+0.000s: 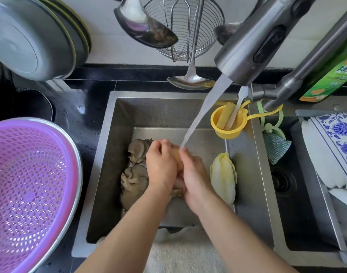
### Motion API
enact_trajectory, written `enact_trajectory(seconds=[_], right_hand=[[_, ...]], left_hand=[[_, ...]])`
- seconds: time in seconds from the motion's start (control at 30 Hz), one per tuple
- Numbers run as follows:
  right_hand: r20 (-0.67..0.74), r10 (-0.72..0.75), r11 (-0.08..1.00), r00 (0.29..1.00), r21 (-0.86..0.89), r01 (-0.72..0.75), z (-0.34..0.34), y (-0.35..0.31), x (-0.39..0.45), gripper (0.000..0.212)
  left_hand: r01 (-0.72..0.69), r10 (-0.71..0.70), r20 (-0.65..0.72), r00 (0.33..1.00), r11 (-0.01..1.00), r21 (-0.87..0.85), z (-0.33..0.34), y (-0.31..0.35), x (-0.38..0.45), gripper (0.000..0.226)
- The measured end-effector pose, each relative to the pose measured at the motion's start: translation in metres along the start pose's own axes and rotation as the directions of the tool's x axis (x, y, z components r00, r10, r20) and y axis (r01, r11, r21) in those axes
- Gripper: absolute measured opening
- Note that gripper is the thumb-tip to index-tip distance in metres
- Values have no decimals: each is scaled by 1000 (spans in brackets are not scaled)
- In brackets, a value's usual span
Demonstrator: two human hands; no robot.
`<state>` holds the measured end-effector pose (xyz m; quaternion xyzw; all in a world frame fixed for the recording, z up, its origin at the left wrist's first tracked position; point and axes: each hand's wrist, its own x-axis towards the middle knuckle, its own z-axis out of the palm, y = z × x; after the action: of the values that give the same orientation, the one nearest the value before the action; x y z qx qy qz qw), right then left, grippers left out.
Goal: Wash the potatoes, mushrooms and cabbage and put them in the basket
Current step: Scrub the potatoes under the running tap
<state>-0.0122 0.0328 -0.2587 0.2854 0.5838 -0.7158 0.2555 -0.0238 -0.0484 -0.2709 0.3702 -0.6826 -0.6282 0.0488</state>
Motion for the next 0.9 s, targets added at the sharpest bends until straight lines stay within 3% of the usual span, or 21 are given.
enact_trajectory(seconds=[0.07, 0.13, 0.17, 0.23, 0.3, 0.37, 0.4, 0.5, 0.57, 0.63, 0.7, 0.77, 0.8, 0.9], right_hand=[[50, -107, 966, 993, -229, 116, -12, -7, 2, 43], [136, -99, 889, 986, -433, 149, -24, -14, 4, 46], [174, -70, 882, 982, -449, 142, -27, -14, 5, 48], [208, -3, 952, 978, -298, 66, -31, -12, 8, 49], [173, 71, 997, 982, -45, -64, -28, -14, 9, 45], [116, 135, 981, 984, 125, -149, -19, -17, 8, 42], [67, 141, 980, 988, 130, -149, -14, -13, 10, 42], [-18, 84, 996, 996, -16, -84, -1, 0, 11, 45], [29, -69, 969, 997, -235, 74, -1, 7, 12, 43], [129, -200, 858, 971, -456, 237, -13, 11, 11, 34], [244, -210, 729, 947, -606, 318, -29, 10, 11, 36], [342, -187, 483, 921, -784, 389, -45, 11, 18, 49], [341, -179, 389, 923, -837, 384, -54, 11, 26, 53], [148, -242, 297, 959, -929, 219, -71, 11, 60, 48]], left_hand=[[95, -87, 90, 992, 992, -89, -3, 0, 9, 24], [295, -226, 262, 938, 918, -266, -9, -2, 17, 23], [393, -277, 348, 896, 859, -329, -11, -1, 18, 24], [519, -336, 441, 833, 751, -408, -11, -2, 16, 31], [550, -336, 488, 806, 729, -407, -5, -4, 6, 38], [456, -299, 468, 832, 849, -268, 4, -4, -9, 28], [384, -275, 429, 860, 903, -192, 8, -5, -13, 23], [247, -215, 227, 950, 961, -123, 13, -4, -13, 8], [321, -299, 155, 942, 935, -153, 9, 0, -1, 23], [491, -464, 171, 869, 851, -186, 5, -1, 16, 41], [578, -548, 210, 810, 806, -125, -1, -7, 26, 48], [597, -575, 173, 800, 792, -129, -12, -16, 30, 42], [601, -575, 178, 798, 782, -164, -19, -21, 28, 40], [616, -579, 210, 788, 735, -284, -44, -30, 18, 29]])
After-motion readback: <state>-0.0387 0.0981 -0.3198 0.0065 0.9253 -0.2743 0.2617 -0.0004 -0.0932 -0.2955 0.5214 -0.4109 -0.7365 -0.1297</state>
